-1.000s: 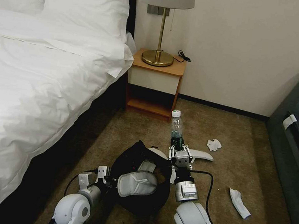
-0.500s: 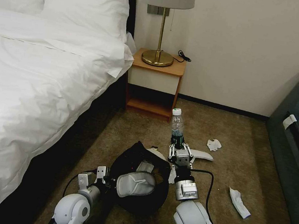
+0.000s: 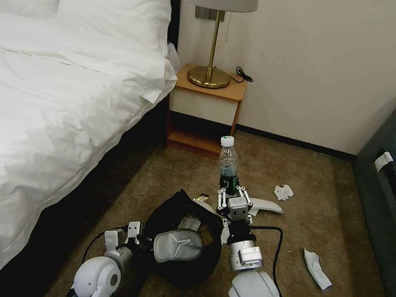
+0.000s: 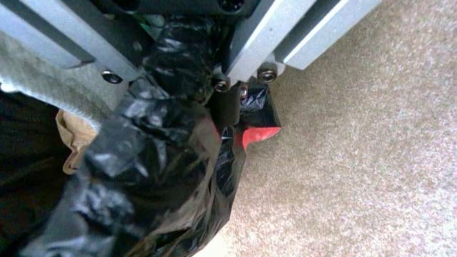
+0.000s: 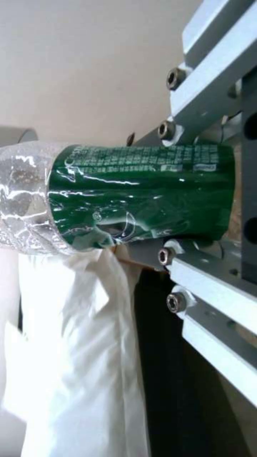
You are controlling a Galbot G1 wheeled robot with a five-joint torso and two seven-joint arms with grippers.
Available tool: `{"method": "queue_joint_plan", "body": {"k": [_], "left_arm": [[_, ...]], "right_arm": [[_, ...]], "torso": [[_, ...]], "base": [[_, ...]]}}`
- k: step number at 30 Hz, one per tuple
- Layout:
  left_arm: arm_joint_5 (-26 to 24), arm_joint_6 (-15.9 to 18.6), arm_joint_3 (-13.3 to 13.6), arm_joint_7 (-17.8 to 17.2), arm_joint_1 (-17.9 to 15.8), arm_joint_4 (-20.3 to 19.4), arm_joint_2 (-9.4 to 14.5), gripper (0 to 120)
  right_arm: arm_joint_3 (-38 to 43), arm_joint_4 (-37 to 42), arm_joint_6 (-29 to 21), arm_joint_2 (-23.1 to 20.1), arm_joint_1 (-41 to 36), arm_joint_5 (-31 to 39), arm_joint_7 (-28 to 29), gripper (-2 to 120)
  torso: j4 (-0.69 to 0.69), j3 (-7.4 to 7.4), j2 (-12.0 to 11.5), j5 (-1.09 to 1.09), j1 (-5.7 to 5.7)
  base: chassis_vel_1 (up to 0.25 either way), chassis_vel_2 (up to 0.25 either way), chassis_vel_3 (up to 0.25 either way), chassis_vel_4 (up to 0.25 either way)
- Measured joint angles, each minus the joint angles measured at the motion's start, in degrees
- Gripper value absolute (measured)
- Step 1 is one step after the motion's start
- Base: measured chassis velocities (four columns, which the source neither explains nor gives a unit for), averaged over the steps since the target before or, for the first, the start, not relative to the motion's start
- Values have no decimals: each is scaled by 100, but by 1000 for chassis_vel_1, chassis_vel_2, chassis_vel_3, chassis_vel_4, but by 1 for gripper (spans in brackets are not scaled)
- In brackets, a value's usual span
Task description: Pick up the trash bin, then pick up the garbage on the floor and place it into the trash bin.
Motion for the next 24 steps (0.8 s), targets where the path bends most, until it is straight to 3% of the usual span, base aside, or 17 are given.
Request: {"method": "queue_joint_plan", "body": {"k": [8, 24], "left_arm": [[-62, 264, 109, -154, -42, -203, 68, 0], [-143, 477, 132, -270, -68, -347, 129, 0]], "right_arm": [[-386, 94, 27, -97, -250, -307, -122, 20], [-983, -282, 197, 14, -552, -784, -178, 20]], "torso": [[0, 0, 0, 0, 0], [0, 0, 0, 0, 0]], "base": [[0, 0, 0, 0], [0, 0, 0, 0]]}}
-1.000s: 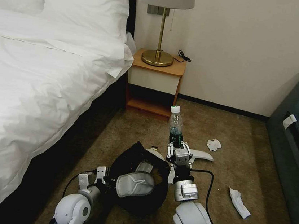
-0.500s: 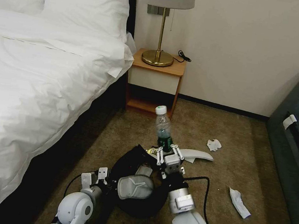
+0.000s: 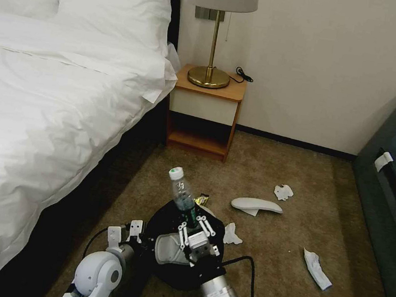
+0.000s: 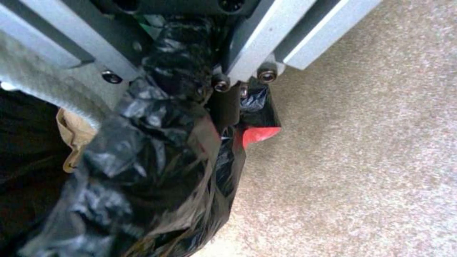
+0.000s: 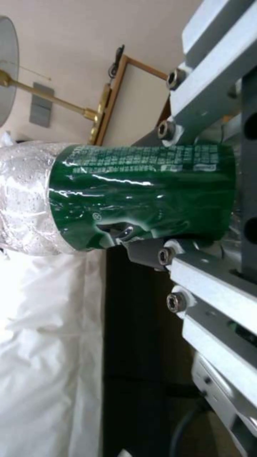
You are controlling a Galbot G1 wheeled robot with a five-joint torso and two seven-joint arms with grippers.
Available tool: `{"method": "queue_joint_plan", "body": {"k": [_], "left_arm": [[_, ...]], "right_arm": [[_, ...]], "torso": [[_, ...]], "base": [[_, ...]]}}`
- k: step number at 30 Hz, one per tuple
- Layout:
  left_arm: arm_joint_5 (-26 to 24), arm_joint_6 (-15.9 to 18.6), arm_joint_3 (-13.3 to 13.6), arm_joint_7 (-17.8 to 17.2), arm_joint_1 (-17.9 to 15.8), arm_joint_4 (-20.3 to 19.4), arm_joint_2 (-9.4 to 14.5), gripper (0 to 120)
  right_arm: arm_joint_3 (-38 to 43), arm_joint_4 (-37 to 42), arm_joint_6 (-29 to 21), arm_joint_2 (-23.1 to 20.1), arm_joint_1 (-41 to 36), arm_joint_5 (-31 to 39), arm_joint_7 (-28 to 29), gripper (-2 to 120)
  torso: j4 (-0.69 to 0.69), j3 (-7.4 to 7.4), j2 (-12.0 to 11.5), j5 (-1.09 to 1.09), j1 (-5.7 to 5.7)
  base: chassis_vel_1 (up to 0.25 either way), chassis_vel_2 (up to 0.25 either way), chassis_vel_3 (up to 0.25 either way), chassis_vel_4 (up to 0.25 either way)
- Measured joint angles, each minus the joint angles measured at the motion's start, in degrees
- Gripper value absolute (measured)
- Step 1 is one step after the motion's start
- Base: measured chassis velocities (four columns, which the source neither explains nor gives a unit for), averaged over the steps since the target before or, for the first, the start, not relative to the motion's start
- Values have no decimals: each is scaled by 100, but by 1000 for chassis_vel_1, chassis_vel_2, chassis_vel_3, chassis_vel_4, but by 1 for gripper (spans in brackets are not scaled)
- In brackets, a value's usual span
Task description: Pick up the trash bin, then pick up the garbage on the floor and place it into the trash bin.
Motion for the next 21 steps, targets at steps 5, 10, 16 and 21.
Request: {"method": "queue_joint_plan", "body": {"k": [5, 10, 16, 21], "left_arm": [[-8, 28, 10, -22, 8, -46, -27, 0], [-32, 71, 10, -54, 77, -190, -32, 0], [-90, 141, -22, -90, 165, -390, -39, 0], [-112, 187, -45, -93, 199, -459, -40, 0]], "right_arm": [[4, -85, 22, 37, 11, -17, -1, 20], [23, -224, 76, 88, 75, -14, 3, 20], [104, -351, 129, 158, 133, 37, 7, 20], [178, -387, 145, 171, 175, 77, 8, 20]], "torso": [[1, 0, 0, -6, 0], [1, 0, 0, -1, 0], [-1, 0, 0, 4, 0], [-1, 0, 0, 4, 0]], "base": [[0, 0, 0, 0], [0, 0, 0, 0], [0, 0, 0, 0], [0, 0, 0, 0]]}}
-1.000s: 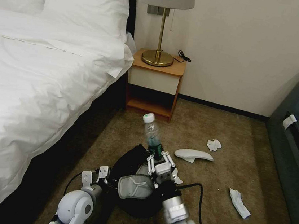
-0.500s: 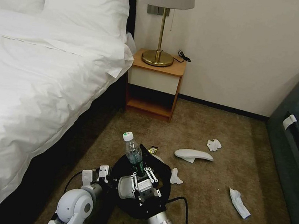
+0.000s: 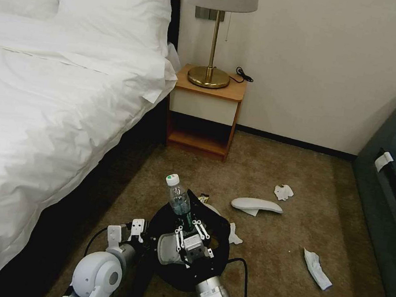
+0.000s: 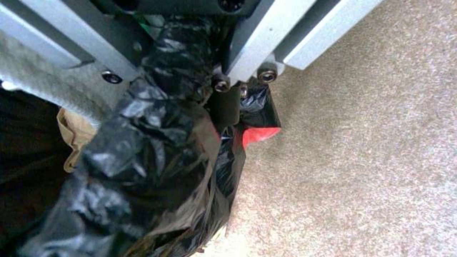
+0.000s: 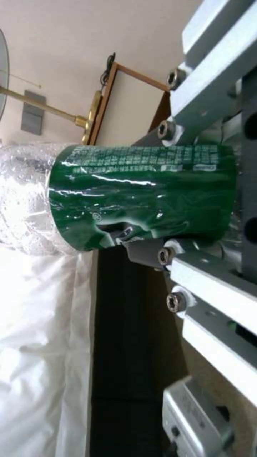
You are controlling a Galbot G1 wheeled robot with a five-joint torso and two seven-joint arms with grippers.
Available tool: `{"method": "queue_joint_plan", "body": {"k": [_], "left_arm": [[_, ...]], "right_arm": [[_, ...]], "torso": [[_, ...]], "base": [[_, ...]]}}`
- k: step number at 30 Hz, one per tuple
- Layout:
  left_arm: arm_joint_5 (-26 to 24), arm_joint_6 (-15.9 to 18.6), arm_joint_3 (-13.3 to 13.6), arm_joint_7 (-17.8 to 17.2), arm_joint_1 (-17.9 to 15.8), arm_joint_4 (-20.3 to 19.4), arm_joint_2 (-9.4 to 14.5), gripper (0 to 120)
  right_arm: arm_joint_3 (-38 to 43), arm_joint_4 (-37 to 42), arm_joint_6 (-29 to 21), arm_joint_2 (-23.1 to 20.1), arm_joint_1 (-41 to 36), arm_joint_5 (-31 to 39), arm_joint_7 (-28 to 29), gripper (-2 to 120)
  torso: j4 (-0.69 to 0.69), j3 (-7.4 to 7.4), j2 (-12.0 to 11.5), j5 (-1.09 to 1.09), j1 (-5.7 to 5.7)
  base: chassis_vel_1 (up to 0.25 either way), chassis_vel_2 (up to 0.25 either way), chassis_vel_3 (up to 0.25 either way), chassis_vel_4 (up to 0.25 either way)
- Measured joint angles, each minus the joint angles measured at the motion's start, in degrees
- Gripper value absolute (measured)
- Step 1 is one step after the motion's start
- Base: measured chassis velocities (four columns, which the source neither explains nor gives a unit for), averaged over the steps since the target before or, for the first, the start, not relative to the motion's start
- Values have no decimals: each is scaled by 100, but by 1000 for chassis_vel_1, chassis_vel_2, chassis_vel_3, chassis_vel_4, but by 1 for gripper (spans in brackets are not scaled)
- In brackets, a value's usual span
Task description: Pick up the trash bin, then pick up the garbage on the floor and place it into the trash bin.
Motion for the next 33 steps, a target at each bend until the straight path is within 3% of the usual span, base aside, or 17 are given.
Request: {"method": "queue_joint_plan", "body": {"k": [9, 15, 21, 26, 29, 33], "left_arm": [[-16, 53, -55, -4, 8, -47, -8, 0], [-20, 61, -83, -30, 4, -36, -11, 0], [-33, 62, -96, -78, 4, -16, -23, 0], [-35, 62, -104, -113, 3, -1, -39, 0], [-34, 62, -104, -124, 1, -1, -40, 0], [-24, 62, -104, -137, -2, 5, -41, 0]], "right_arm": [[53, -27, -1, -7, -11, 38, 22, 24], [66, -28, -15, -2, -24, 29, 26, 49], [91, -26, -17, -1, -26, 25, 25, 65], [106, -11, -18, 7, -42, 12, 17, 90], [111, -10, -18, 9, -42, 7, 16, 98], [130, -11, -17, 9, -37, 7, 13, 100]], "torso": [[0, 0, 0, -3, 0], [0, 0, 0, -3, 0], [1, 0, 0, -4, 0], [1, 0, 0, -4, 0], [1, 0, 0, -4, 0], [1, 0, 0, -4, 0]], "base": [[0, 0, 0, 0], [0, 0, 0, 0], [0, 0, 0, 0], [0, 0, 0, 0], [0, 0, 0, 0], [0, 0, 0, 0]]}}
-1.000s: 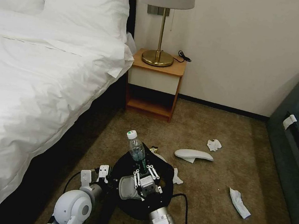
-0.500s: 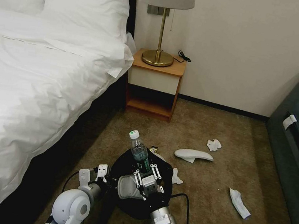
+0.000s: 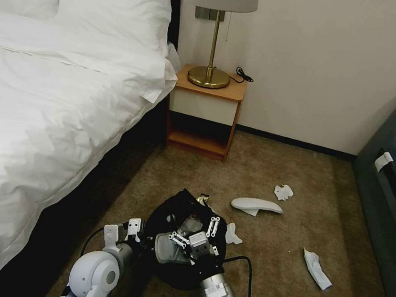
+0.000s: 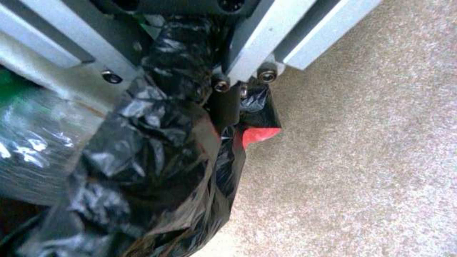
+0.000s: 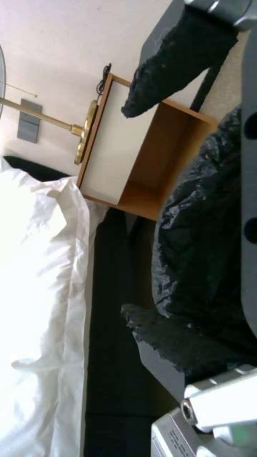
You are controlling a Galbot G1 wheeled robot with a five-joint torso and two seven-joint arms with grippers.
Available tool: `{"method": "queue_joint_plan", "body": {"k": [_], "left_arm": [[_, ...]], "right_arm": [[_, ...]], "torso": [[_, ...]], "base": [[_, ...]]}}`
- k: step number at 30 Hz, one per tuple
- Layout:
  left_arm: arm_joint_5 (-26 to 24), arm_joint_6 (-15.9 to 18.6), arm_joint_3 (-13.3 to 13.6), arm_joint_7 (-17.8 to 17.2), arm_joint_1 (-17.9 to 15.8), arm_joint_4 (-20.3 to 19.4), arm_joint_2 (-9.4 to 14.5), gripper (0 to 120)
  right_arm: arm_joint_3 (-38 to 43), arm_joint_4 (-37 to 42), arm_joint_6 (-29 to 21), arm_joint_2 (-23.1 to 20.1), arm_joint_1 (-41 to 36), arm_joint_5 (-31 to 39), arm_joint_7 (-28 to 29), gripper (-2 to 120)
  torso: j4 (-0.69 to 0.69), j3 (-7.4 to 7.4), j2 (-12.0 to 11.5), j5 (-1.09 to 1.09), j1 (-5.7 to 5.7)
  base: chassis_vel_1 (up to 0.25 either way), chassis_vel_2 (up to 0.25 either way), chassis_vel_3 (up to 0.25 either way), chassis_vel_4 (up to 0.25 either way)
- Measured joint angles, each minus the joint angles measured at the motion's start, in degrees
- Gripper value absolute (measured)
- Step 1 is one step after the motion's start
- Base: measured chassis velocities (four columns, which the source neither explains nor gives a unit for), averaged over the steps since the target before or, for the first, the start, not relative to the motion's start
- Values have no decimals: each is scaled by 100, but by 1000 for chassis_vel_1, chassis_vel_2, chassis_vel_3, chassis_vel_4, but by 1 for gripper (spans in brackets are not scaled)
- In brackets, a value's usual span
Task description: Pick up the trash bin, then pick up the garbage on the floor and place it into the trash bin.
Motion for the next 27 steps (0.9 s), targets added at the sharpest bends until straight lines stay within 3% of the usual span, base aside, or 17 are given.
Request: {"method": "queue_joint_plan", "body": {"k": [27], "left_arm": [[29, -2, 5, -4, -24, 141, 43, 0]], "right_arm": [[261, 388, -175, -148, 229, 197, -60, 100]], "torso": [[0, 0, 0, 1, 0]], "base": [[0, 0, 0, 0]]}}
